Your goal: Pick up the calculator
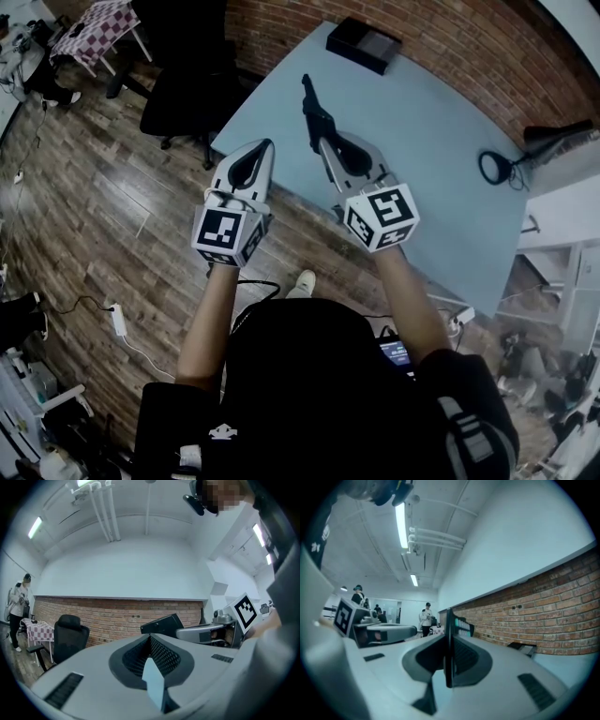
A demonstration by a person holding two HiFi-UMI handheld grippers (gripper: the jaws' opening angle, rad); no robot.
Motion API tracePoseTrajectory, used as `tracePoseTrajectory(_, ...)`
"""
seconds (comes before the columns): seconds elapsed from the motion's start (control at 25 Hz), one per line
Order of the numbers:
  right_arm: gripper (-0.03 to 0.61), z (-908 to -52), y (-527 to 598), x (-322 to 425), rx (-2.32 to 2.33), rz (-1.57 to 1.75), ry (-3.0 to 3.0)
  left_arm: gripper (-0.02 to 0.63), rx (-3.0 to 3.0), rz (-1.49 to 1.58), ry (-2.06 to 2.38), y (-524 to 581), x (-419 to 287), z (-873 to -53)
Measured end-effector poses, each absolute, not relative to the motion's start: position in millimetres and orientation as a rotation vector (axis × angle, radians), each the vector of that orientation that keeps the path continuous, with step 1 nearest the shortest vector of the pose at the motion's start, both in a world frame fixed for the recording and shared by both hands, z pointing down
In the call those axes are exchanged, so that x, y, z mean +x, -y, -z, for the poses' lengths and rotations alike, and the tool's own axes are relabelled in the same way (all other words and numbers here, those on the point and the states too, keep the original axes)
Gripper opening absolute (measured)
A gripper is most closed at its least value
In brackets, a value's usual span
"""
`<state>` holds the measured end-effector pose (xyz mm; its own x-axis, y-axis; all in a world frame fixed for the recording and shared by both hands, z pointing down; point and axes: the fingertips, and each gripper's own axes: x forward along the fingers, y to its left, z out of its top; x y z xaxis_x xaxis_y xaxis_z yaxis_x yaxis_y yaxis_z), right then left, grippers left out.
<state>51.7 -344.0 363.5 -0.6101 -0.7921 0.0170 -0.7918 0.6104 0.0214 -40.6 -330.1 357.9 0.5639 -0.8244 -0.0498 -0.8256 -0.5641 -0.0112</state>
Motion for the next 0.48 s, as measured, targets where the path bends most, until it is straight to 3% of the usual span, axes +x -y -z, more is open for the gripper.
tracePoseTrajectory(0.48, 0.048, -353, 311, 20, 1.45, 0.003, 2.783, 0.003, -2.758, -0.08, -1.376, 300, -72, -347)
